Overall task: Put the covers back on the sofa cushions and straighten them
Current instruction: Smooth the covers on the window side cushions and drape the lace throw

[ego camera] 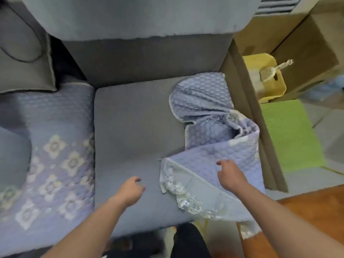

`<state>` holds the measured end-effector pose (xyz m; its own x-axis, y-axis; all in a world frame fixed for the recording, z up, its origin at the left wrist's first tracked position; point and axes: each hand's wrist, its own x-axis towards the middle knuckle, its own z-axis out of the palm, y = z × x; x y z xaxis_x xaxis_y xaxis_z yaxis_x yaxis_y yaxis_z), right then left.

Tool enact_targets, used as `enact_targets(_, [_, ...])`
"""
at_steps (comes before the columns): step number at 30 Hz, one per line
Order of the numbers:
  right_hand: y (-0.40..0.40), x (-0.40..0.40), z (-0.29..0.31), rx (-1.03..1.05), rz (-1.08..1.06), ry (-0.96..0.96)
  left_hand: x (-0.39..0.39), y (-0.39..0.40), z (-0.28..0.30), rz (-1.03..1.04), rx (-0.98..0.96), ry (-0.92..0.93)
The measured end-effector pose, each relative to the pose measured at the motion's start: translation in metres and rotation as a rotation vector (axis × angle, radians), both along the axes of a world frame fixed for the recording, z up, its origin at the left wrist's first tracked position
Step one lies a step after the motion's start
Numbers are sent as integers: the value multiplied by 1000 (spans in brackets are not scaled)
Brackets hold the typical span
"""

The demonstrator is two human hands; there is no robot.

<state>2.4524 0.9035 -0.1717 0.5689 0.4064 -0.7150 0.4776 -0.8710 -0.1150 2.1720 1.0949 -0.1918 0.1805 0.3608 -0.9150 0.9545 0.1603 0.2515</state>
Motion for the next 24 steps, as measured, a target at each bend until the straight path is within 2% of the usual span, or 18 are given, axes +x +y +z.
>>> enact_targets(2, [-9,34,-23,22,89,-88,30,-17,-29,21,0,-4])
enact_targets(5, [-8,76,-61,18,308,-197,75,-30,-89,32,109,-117])
enact_targets(8, [-7,98,-103,-71,426,-250,109,-44,-141,-156,269,-121])
enact_targets(11, [-6,89,-117,-107,436,-348,107,-56,-149,-157,350,-251])
enact_targets(13, [-4,66,-112,31,362,-401,78,-61,-142,-210,377,-399])
enact_targets(14, [-2,45,-101,110,348,-397,46,-61,-135,-254,373,-405])
enact_targets(16, [-3,-2,-80,208,406,-298,-21,-59,-127,-335,362,-278])
enact_targets(17, [-5,-32,-70,221,490,-161,-57,-56,-121,-396,328,-158])
enact_targets(20, [5,-119,-42,192,641,452,-166,-49,-115,-745,2,220])
enact_targets(21, [15,-138,-41,199,662,564,-188,-50,-117,-846,-147,319])
enact_targets(22, [29,-152,-43,243,670,574,-203,-50,-122,-926,-289,394])
enact_targets(23, [47,-166,-49,297,644,504,-212,-51,-126,-924,-354,430])
enact_targets(24, [63,-171,-54,386,597,352,-204,-49,-128,-916,-355,431])
